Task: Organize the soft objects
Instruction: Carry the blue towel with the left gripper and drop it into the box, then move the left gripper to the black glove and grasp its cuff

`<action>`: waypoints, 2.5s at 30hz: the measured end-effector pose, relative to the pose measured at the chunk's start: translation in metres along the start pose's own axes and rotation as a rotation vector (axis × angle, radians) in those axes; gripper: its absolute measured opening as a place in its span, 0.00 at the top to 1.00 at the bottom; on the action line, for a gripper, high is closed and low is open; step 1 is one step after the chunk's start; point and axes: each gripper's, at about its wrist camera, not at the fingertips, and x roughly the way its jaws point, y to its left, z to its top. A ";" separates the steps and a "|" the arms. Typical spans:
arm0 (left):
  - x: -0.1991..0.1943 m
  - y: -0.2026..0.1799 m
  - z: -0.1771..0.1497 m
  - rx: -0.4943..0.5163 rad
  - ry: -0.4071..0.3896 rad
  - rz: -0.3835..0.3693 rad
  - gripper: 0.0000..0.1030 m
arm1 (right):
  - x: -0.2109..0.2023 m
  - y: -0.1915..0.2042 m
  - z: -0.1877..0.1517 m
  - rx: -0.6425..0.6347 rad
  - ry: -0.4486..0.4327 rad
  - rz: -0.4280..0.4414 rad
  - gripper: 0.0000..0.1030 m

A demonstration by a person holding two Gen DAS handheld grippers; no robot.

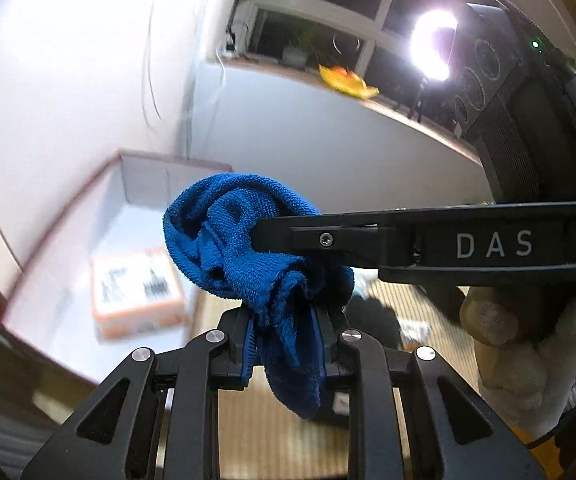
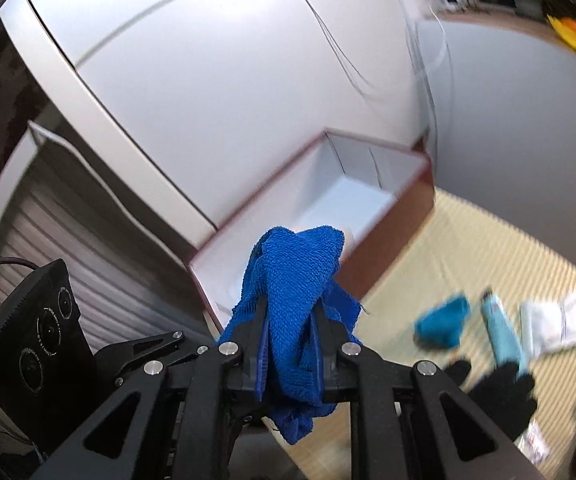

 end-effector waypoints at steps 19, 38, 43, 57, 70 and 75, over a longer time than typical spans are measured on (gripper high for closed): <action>0.052 0.089 0.078 -0.056 0.025 0.098 0.80 | 0.084 0.004 0.108 -0.023 -0.024 0.025 0.85; 0.103 0.102 0.083 -0.119 0.126 0.199 0.36 | 0.100 -0.033 0.122 0.038 -0.038 -0.097 0.41; 0.087 0.098 0.078 -0.111 0.111 0.204 0.36 | 0.082 -0.039 0.114 0.049 -0.053 -0.100 0.41; 0.043 0.016 0.029 0.037 0.070 0.041 0.36 | -0.035 -0.086 0.004 0.182 -0.124 -0.167 0.41; 0.092 -0.056 -0.046 0.146 0.298 -0.097 0.36 | -0.068 -0.137 -0.148 0.431 -0.154 -0.259 0.41; 0.118 -0.058 -0.061 0.120 0.378 -0.115 0.36 | -0.043 -0.152 -0.180 0.496 -0.075 -0.253 0.41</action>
